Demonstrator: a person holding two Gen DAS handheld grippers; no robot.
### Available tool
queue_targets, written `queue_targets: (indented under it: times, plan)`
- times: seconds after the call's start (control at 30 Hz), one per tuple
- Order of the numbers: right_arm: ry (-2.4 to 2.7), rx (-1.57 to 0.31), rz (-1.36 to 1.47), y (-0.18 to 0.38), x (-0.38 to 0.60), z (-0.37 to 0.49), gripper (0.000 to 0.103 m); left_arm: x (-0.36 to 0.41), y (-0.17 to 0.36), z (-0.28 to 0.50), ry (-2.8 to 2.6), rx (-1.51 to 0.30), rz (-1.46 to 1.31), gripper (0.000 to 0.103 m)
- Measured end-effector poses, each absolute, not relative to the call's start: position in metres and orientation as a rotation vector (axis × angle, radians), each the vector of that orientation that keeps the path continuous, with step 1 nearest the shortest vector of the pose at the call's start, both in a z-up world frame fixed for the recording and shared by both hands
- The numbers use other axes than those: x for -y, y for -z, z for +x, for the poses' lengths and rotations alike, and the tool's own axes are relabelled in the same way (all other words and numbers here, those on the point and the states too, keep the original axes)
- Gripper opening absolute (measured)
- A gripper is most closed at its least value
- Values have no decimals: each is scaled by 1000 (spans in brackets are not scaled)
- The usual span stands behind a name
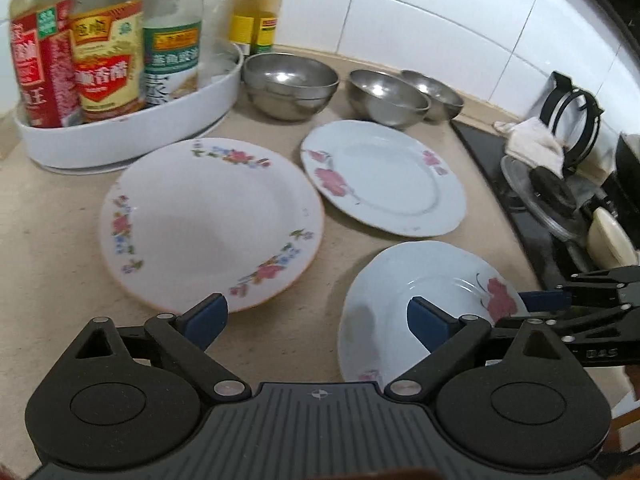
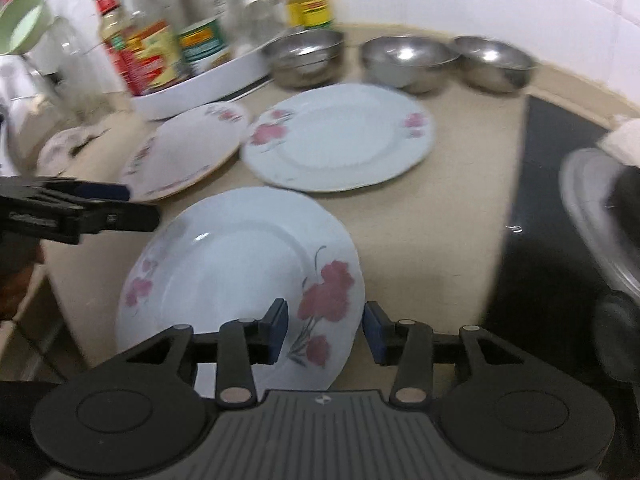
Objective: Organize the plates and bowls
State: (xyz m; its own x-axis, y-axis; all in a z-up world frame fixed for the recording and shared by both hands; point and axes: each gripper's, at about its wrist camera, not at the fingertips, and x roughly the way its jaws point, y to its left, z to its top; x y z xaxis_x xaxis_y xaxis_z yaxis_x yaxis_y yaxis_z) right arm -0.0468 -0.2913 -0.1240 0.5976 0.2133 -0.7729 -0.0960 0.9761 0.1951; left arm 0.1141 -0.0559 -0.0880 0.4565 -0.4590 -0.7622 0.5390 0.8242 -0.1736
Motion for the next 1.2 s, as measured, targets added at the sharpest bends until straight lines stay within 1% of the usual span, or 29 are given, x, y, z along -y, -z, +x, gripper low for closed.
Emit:
queue_targets:
  times: [0.1,0.27,0.4,0.47,0.57,0.7,0.8,0.9,1.0,1.07,1.2]
  plan:
    - [-240,-916,124,120,288,-44,40,47,88,114,578,-919,88,99]
    - [-188,-831,169,98,292,-28,40,18,80,129,503,-900,24,100]
    - [-290,-750,188,76,263,2,40,-4,77,154,414,-894,-49,100]
    - [-327,-761,188,74,243,25,40,-14,77,164,386,-880,-78,100]
    - [-378,-834,207,85,221,53,40,-24,83,178,369,-885,-125,100]
    - [-399,-931,307,103,213,77,40,-32,93,195,380,-913,-142,97]
    - [-386,-939,325,107,210,86,40,-32,101,210,402,-938,-121,94]
    - [-352,-920,316,108,210,94,40,-28,104,212,425,-907,-50,93]
    - [-330,-918,325,113,214,97,40,-23,106,218,461,-897,-34,92]
    - [-330,-941,342,120,215,101,35,-18,106,222,484,-889,-7,92]
    - [-312,-915,355,124,215,105,31,-8,109,231,540,-882,50,96]
